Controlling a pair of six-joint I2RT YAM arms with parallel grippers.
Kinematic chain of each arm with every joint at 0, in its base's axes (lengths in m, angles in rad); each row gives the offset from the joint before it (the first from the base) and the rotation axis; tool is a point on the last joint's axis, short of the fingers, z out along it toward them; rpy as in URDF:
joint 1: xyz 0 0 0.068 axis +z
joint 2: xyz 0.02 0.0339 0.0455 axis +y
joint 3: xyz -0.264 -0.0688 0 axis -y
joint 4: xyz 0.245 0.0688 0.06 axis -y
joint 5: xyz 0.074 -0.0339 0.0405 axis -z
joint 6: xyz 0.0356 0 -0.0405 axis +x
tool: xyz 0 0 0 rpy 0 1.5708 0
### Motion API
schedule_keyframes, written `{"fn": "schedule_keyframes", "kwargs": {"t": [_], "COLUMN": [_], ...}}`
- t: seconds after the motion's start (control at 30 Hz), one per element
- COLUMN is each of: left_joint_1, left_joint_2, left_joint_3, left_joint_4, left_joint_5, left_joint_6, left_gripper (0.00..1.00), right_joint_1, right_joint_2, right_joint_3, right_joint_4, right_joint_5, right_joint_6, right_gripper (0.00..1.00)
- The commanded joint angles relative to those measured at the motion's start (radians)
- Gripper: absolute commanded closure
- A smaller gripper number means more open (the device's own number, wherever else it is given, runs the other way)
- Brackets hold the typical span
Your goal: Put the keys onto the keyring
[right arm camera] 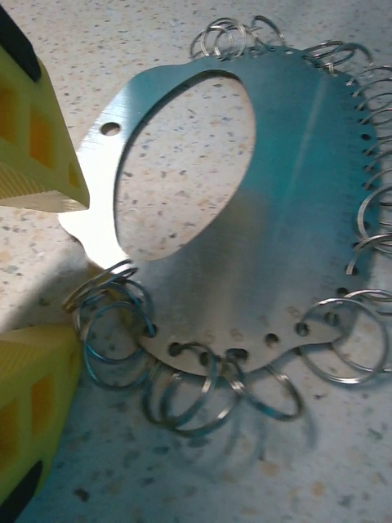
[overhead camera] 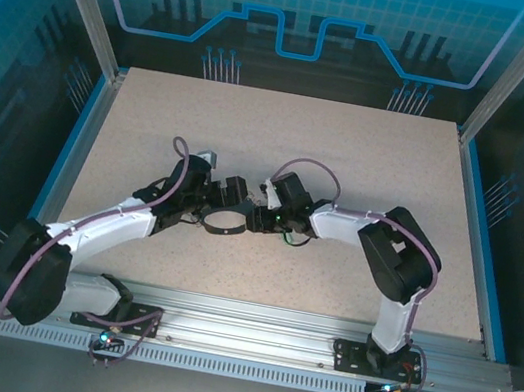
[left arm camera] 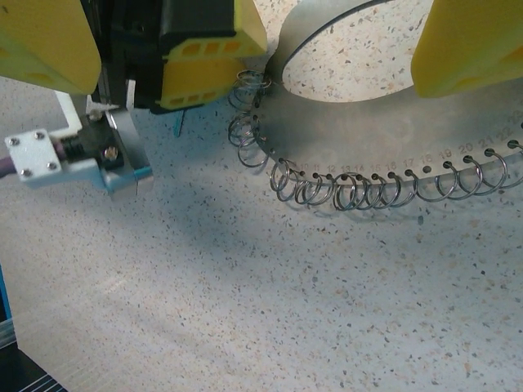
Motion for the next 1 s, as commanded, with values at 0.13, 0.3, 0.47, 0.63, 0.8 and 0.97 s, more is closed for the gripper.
{"fn": "schedule_keyframes", "kwargs": {"t": [0.13, 0.3, 0.47, 0.63, 0.8, 0.97], "left_joint_1": [-0.007, -0.007, -0.007, -0.007, -0.007, -0.005], "left_joint_2": [0.011, 0.005, -0.001, -0.013, -0.026, -0.049], "left_joint_3": [0.024, 0.024, 0.022, 0.018, 0.015, 0.022], "left_joint_4": [0.009, 0.009, 0.003, 0.001, -0.006, -0.036], "left_joint_5": [0.026, 0.029, 0.029, 0.029, 0.025, -0.005], "left_joint_6": [-0.002, -0.003, -0.002, 0.0, -0.003, 0.02], "left_gripper": [0.01, 0.01, 0.01, 0.01, 0.01, 0.01], "right_joint_1": [-0.015, -0.017, -0.018, -0.011, 0.012, 0.048], "right_joint_2": [0.036, 0.047, 0.047, -0.019, -0.087, -0.091], "right_joint_3": [0.069, 0.08, 0.071, 0.026, 0.015, 0.059], "right_joint_4": [-0.009, -0.013, -0.015, -0.009, -0.077, -0.174], "right_joint_5": [-0.024, -0.029, -0.028, -0.023, 0.025, 0.105], "right_joint_6": [-0.019, -0.02, -0.023, -0.047, -0.103, -0.18], "right_gripper": [0.6, 0.64, 0.65, 0.6, 0.57, 0.57]}}
